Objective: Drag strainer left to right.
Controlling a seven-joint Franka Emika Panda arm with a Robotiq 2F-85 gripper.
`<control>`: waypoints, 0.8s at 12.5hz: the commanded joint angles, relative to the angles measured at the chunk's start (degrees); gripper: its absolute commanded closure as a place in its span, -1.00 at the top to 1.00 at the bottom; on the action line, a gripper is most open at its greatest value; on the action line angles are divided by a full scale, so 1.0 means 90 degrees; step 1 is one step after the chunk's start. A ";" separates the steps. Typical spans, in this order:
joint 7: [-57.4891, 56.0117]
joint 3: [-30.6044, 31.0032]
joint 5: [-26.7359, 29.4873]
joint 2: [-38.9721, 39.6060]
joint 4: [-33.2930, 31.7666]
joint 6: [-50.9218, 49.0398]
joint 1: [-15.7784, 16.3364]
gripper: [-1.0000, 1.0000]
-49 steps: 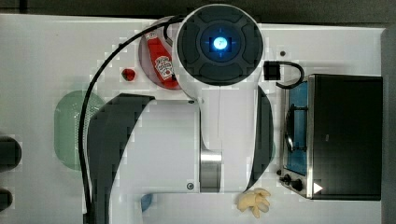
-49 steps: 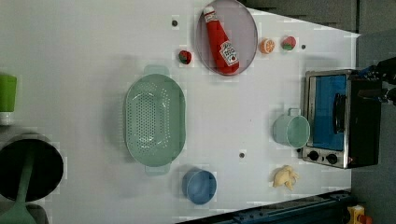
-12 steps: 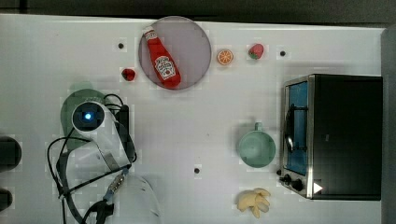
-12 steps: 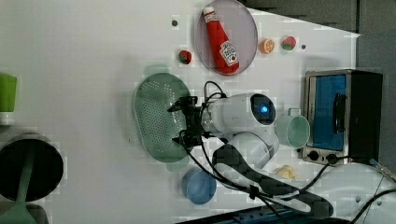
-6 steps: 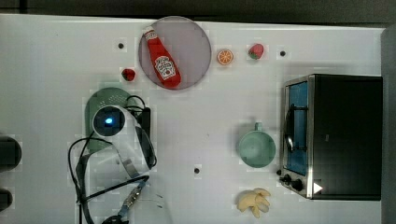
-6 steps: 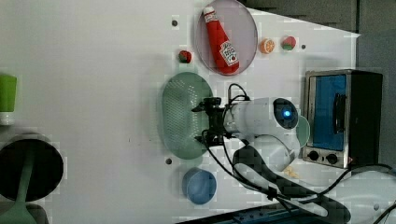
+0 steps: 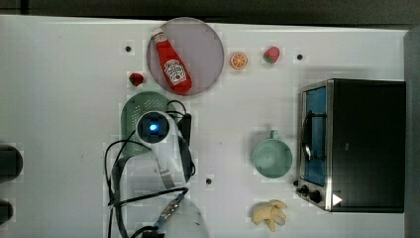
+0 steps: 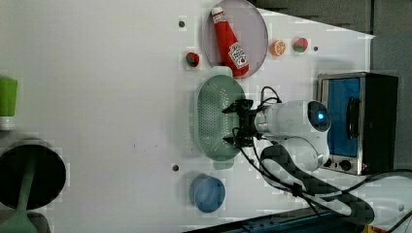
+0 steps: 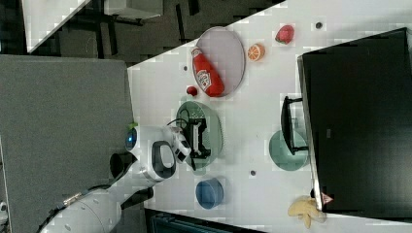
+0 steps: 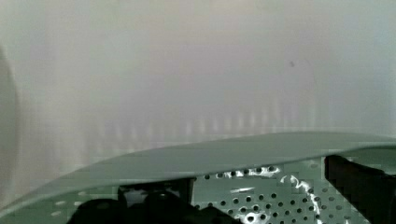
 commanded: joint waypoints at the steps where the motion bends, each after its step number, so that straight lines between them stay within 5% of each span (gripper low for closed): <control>1: -0.0937 -0.0442 -0.0063 -0.0319 -0.0189 -0.0165 -0.0376 1.00; 10: -0.2229 -0.1610 -0.0063 -0.0320 -0.0196 0.0026 -0.0569 1.00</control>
